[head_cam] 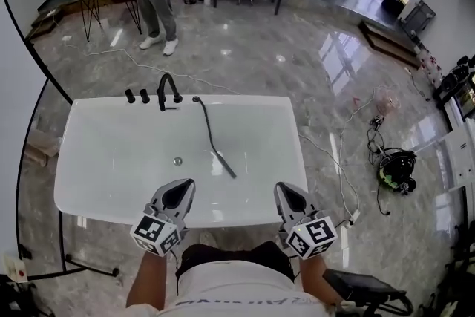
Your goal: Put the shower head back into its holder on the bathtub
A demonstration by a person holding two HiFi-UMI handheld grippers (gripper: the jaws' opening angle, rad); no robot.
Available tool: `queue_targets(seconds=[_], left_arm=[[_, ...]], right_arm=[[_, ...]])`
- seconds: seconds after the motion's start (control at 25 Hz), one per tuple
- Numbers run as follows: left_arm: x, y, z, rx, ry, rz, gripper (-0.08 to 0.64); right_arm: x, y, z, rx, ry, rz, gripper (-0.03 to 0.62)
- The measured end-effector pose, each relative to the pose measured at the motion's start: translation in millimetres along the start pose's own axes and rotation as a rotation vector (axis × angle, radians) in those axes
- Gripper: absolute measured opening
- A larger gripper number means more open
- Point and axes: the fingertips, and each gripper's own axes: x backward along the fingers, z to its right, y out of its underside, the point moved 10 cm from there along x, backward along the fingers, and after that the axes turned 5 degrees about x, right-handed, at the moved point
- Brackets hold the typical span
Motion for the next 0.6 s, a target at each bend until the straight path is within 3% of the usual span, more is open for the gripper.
queue_targets(seconds=[0.32, 0.6], left_arm=[[-27.6, -0.2, -31.1, 0.015, -0.042, -0.02, 0.018], [-75.7, -12.6, 0.1, -0.015, -0.131, -0.033, 0.018]], right_arm=[[-50.3, -3.2, 25.9, 0.011, -0.037, 0.013, 0.009], [-60.0, 2.4, 99.4, -0.036, -0.09, 0.035, 0.009]])
